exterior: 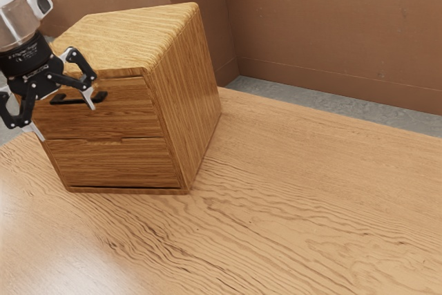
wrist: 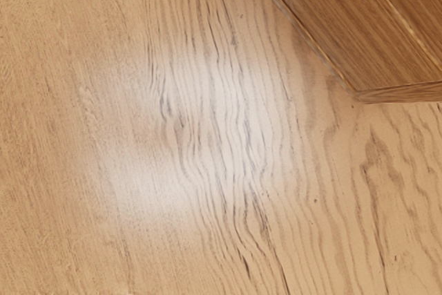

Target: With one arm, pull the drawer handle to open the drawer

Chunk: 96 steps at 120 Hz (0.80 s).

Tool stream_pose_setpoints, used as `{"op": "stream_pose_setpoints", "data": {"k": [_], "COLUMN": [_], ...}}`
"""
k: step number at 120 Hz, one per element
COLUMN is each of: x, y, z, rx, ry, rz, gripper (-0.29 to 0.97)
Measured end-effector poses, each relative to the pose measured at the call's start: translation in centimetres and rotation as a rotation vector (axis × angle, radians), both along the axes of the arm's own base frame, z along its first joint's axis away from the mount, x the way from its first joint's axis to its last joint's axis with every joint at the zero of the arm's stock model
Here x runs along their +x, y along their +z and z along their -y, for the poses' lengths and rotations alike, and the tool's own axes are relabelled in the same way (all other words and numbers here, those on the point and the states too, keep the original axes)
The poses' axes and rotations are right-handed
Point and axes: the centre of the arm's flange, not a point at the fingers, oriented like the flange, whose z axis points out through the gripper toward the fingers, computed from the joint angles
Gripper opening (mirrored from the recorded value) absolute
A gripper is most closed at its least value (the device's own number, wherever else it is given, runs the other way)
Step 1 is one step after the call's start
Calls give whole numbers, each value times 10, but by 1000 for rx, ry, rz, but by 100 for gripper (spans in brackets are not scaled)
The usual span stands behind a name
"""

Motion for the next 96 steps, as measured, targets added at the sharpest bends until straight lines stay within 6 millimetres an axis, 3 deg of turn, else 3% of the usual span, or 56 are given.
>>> {"op": "stream_pose_setpoints", "data": {"k": [14,24,33,68,83,96], "x": [-29,-45,-51,-54,-59,-51], "y": [-18,-19,-24,-30,-37,-41], "z": [-12,-14,-35,-76,-82,-88], "rx": [-17,22,35,53,49,43], "ry": [136,239,351,635,715,767], "rz": [43,78,99,200,225,252], "gripper": [68,68,68,68,68,68]}}
